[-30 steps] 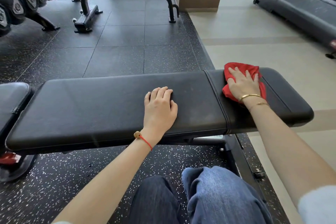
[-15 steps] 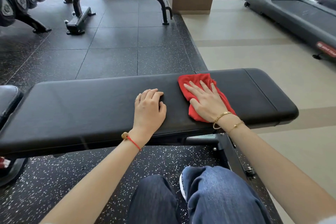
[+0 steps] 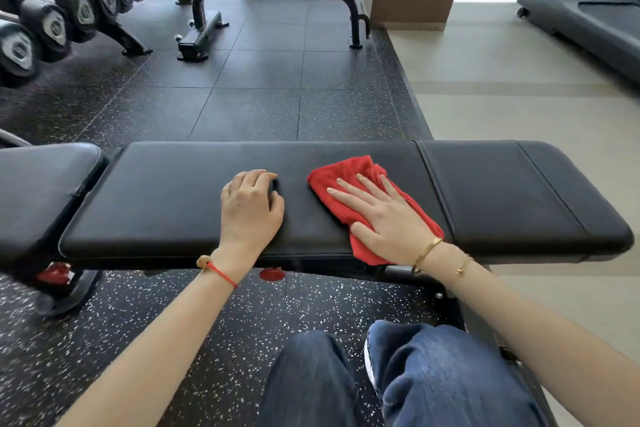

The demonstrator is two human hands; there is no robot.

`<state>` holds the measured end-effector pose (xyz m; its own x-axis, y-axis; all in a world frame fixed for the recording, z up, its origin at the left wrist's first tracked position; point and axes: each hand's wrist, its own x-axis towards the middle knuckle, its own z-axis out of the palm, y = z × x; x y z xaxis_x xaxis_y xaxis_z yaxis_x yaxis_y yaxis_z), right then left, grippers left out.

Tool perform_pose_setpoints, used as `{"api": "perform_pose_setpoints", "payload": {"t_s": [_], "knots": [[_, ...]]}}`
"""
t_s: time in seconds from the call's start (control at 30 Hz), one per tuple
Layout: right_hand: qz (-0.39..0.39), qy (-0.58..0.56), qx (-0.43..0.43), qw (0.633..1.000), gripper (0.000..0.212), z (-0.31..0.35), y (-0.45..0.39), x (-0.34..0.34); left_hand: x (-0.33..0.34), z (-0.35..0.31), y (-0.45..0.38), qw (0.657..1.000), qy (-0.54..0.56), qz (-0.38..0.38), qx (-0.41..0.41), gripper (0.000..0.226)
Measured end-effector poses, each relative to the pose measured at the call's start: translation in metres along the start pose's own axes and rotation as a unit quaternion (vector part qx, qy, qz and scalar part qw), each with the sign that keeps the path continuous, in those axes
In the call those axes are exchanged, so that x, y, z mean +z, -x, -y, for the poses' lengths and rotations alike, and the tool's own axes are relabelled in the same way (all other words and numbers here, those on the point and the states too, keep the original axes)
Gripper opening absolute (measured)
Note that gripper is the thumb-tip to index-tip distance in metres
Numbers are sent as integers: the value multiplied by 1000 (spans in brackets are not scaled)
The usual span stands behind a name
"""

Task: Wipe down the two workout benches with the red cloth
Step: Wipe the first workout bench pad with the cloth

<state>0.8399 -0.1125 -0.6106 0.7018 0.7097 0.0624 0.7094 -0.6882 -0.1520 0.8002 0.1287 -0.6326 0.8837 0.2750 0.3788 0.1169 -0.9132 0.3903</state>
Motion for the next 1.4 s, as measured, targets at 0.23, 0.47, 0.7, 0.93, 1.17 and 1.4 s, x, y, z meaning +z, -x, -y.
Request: {"api": "perform_pose_setpoints", "payload": {"t_s": [0.23,0.47,0.7,0.93,1.17,1.4], "knots": [[-12,-14,169,985,55,-45,-42,-6,1,4,4,1000,8,-5,-3,32],[-4,-4,136,991,55,1,-94,4,0,3,4,1000,9,-8,-8,32],[-4,-10,19,1000,61,26,-35,7,1,5,5,1000,14,-14,-7,32],[-27,-17,159,987,57,-29,-22,-1,0,6,6,1000,18,-12,1,32],[-19,-13,172,985,55,-5,-79,1,-1,4,7,1000,15,-10,-1,32],[-1,-14,17,1000,62,25,-18,1,-2,6,5,1000,20,-14,-3,31]]}}
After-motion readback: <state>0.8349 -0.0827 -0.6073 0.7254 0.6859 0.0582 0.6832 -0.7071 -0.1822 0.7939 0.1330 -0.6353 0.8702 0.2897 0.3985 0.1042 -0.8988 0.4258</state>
